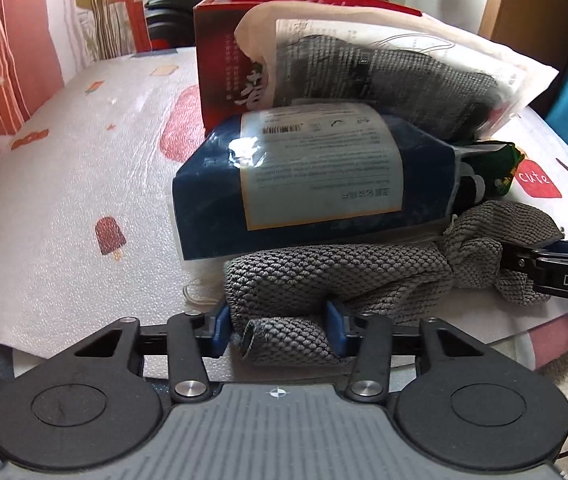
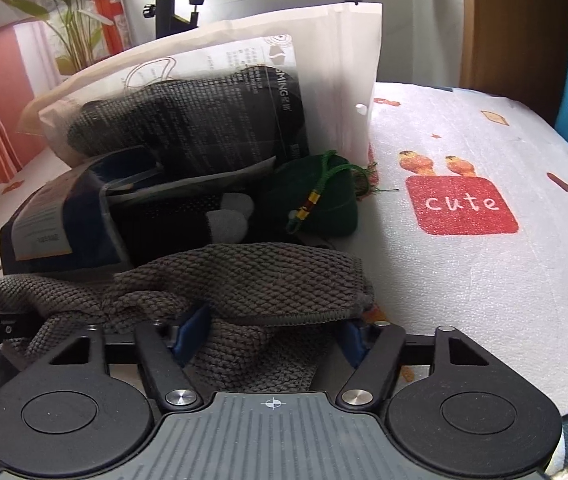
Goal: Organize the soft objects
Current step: 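Close the left and right grippers on the grey knit cloth, then lift the grey cloth with both grippers and lower it into the red box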
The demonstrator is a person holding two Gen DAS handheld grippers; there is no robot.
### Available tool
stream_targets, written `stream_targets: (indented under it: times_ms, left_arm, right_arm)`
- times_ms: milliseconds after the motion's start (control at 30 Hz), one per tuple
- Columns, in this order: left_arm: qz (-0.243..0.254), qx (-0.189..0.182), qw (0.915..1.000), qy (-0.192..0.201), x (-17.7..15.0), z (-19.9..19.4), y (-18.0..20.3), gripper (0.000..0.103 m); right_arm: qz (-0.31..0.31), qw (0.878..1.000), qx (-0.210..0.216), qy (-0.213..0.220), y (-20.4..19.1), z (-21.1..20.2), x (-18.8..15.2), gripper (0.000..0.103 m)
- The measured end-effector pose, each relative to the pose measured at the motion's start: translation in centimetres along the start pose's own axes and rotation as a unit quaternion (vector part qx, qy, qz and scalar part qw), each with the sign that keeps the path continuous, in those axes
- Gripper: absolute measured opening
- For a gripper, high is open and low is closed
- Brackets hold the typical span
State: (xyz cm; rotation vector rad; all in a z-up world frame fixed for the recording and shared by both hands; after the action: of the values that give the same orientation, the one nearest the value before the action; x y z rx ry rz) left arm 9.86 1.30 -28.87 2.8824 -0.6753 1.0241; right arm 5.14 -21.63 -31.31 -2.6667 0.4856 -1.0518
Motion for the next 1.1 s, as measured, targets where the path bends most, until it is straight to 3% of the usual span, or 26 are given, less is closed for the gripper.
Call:
stream_targets:
  times_ms: [67, 267, 433, 633, 933, 1100]
  left_arm:
    - [-0.006, -0.005, 0.9999, 0.007, 0.0, -0.2, 0.0, 0.035]
    - [-0.031, -0.026, 0.9985, 0.037, -0.2, -0.9, -0.9, 0.021]
    - [-0.059, -0.04, 0.9944, 0.078, -0.3, -2.5, -1.9, 0.019]
    - [-0.044, -0.019, 0.992, 0.117, 0.3, -4.7, -1.2, 0.019]
    - [-0.049, -0.024, 0.9824, 0.179, 1.5, -8.6, -1.5, 0.019]
    - [-0.04, -0.061, 0.9832, 0.167, 2.1, -8.1, -0.6, 0.019]
  right_arm:
    - [0.0, 1.0, 0.016, -0.004, -0.1, -0.1, 0.0, 0.045]
    - [-0.029, 0.999, 0.04, 0.002, -1.0, -1.0, -0.2, 0.023]
    - [-0.029, 0.996, 0.068, 0.044, -1.1, -3.2, 0.4, 0.021]
    - [-0.039, 0.992, 0.082, 0.084, -1.4, -5.1, 0.9, 0.021]
    - [-0.038, 0.984, 0.112, 0.13, -1.7, -8.0, 2.9, 0.021]
    - [-0.036, 0.985, 0.093, 0.139, -1.7, -8.8, 3.6, 0.021]
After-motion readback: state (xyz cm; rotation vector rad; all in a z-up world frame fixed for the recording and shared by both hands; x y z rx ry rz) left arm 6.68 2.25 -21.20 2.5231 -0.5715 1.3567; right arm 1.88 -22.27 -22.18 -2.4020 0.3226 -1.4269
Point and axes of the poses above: each gripper's, at about its wrist camera, not at the fingertips, and z roughly the way its jaws point, y to its right, x to its top, the point moved 2 cm from there along z, roughly the way its jaws point, and after that the axes turned 15 degrees about z, right-handed, at the moved point
